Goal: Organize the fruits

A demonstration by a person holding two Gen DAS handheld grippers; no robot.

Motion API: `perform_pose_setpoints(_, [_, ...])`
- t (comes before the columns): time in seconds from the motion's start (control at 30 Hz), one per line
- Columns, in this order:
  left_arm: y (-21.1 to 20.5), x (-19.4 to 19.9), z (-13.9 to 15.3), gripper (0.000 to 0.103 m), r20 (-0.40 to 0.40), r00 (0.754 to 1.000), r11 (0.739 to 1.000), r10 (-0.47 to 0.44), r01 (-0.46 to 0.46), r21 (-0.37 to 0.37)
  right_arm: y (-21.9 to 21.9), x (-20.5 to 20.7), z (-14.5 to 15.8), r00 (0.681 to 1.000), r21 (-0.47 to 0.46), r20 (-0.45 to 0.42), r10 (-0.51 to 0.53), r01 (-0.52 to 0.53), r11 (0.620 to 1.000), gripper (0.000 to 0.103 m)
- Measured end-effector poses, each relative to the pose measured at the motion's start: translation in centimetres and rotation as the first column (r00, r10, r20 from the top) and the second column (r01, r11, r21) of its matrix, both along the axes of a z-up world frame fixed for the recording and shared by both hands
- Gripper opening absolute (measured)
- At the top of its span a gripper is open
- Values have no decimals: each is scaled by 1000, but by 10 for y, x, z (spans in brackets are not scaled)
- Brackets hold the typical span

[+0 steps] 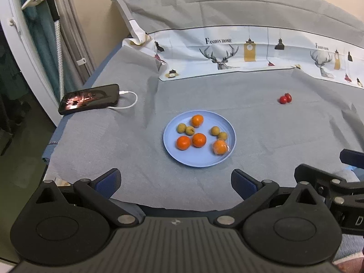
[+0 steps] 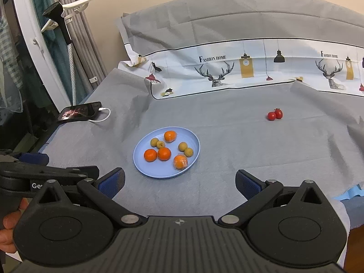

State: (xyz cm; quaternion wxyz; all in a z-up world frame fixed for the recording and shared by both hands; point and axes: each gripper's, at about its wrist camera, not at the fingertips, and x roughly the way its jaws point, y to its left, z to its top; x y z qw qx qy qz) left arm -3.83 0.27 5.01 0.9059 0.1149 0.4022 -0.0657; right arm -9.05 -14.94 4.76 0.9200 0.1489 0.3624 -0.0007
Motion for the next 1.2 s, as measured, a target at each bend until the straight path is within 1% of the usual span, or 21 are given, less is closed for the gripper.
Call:
perform_pose_setpoints(0.4, [1,9,-3,103,-15,1000,1000,15,-15,14,4,6,-4,1000,-16,-18,15,-15,1000,102])
perform_pose_setpoints(0.7, [-3,23,-15,103,-47,999,999,23,-22,39,3,18,-15,998,-4,-61,20,-20,1000,102])
perform_pose_setpoints(1.07, [-21,54,-38,103,-112,993,995,22,-11,95,-12,43,-44,992,35,-123,13,-9,999,102])
perform_pose_setpoints(1.13, [-26,63,-44,103,-137,990,996,6,6,89,-19,49,-52,991,48,-136,-1,7,999,102])
perform_pose_setpoints(1.2, [-34,74,-50,103,-174,984,997,-24,36,65,-29,55,-60,990,60,-140,-34,43,997,102])
